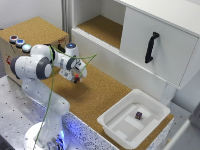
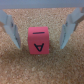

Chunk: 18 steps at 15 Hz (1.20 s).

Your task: Put the pink object inside the left cabinet

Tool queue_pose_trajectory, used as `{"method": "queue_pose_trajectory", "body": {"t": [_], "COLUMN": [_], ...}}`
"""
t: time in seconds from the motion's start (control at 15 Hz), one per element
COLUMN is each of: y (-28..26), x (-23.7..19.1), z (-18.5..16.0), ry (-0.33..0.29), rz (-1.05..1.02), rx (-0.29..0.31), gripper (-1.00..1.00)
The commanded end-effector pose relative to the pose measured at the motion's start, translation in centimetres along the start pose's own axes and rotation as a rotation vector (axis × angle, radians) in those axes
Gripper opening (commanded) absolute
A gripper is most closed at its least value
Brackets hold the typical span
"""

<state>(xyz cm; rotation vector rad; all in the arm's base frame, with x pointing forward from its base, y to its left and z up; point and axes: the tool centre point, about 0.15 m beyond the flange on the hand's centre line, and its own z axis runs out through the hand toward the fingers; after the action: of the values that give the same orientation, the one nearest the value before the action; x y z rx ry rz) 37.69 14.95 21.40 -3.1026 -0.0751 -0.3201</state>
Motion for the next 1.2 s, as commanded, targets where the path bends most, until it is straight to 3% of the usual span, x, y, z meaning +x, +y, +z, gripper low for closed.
{"method": "queue_pose_trajectory", "body": {"t": [0.0, 0.13, 0.33, 0.6, 0.87, 1.0, 1.07, 1.13], "y": [-0.7, -0.8, -0.9, -3.3, -5.2, -5.6, -6.0, -6.2], "x": [2.5, 2.4, 3.0, 7.4, 16.2, 20.9, 22.8, 25.9], "z": [1.6, 0.9, -3.0, -12.5, -23.5, -27.1, -27.9, -28.5], "ry": [-0.053, -0.038, 0.021, 0.168, 0.361, 0.382, 0.392, 0.369], "rz": [-0.014, -0.028, -0.009, -0.055, -0.113, -0.125, -0.129, -0.136], "rx": [-0.054, -0.077, -0.083, -0.058, -0.020, 0.021, -0.006, 0.014], "gripper": [-1.00, -1.00, -1.00, -1.00, -1.00, -1.00, -1.00, -1.00]}}
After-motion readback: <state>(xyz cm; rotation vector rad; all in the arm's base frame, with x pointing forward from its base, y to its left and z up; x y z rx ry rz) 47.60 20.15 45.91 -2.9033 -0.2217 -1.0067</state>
